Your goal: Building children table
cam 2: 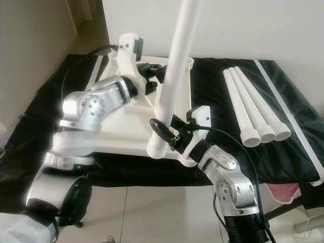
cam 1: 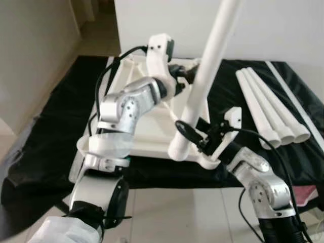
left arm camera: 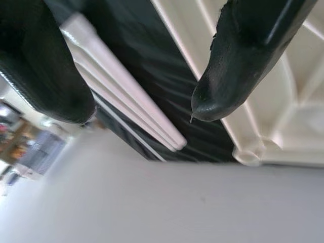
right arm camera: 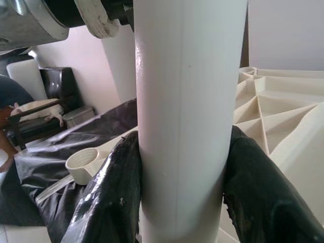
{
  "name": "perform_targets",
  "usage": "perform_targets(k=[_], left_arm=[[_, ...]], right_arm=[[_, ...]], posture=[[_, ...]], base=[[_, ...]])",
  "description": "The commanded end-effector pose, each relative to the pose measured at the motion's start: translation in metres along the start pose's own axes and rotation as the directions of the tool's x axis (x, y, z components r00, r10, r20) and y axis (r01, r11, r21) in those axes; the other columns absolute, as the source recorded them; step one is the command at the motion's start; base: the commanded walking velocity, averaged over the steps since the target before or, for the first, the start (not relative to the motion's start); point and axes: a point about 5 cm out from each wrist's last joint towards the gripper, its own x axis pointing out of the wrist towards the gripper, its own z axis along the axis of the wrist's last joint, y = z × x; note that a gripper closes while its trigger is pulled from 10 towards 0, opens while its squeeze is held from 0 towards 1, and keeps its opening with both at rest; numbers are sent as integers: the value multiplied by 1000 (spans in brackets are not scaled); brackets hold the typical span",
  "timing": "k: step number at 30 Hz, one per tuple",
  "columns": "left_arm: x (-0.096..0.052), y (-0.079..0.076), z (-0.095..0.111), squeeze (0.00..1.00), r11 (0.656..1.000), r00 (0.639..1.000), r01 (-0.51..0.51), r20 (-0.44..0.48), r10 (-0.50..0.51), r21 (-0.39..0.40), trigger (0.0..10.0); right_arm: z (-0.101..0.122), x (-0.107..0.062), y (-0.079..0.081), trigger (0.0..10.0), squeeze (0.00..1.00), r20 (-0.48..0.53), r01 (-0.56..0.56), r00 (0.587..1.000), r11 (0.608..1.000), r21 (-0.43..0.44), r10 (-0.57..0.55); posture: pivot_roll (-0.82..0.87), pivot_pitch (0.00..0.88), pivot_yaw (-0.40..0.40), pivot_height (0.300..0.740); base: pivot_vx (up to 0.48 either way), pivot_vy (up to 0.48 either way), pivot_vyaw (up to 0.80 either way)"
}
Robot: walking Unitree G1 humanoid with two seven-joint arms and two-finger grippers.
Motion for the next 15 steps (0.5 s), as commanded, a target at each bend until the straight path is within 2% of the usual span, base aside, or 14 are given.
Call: perform_targets(k=[1, 2, 5, 7, 10, 12, 14, 15], left_arm=[[-1, 9, 0, 0, 997, 999, -48, 24, 47, 58, 10000], [-3, 15, -1, 0, 992, 995, -89, 42, 86, 93, 10000], [-5, 21, -2, 0, 986, 991, -125, 59, 119, 112, 10000], [-12, 30, -9, 0, 974, 982, -177, 94, 164, 141, 10000], [-17, 35, -18, 0, 971, 976, -211, 87, 202, 116, 10000], [-19, 38, -27, 0, 968, 974, -219, 84, 210, 124, 10000], [-19, 38, -27, 0, 968, 974, -219, 84, 210, 124, 10000], [-22, 34, -31, 0, 969, 978, -195, 107, 180, 149, 10000]], right_arm=[[6, -2, -7, 10000, 0, 32, 45, 998, 999, -7, -45], [9, -3, -13, 10000, 0, 55, 90, 994, 996, -8, -90], [12, -3, -17, 10000, 0, 74, 125, 989, 992, -4, -125], [17, -4, -22, 10000, 0, 104, 177, 979, 984, -6, -175], [19, -5, -23, 10000, 0, 128, 222, 967, 975, -11, -219], [21, -5, -23, 10000, 0, 149, 265, 954, 964, -18, -259], [21, -5, -23, 10000, 0, 149, 265, 954, 964, -18, -259], [21, -5, -23, 10000, 0, 169, 308, 939, 951, -26, -299]], posture=[[-31, 0, -12, 740], [-37, 0, -8, 740], [-43, 0, -3, 740], [-47, 0, 0, 740], [-50, 0, 4, 740], [-51, 6, 5, 740], [-51, 6, 5, 740], [-53, 14, 5, 740]], base=[[0, 0, 0], [0, 0, 0], [0, 0, 0], [0, 0, 0], [0, 0, 0], [0, 0, 0], [0, 0, 0], [0, 0, 0]])
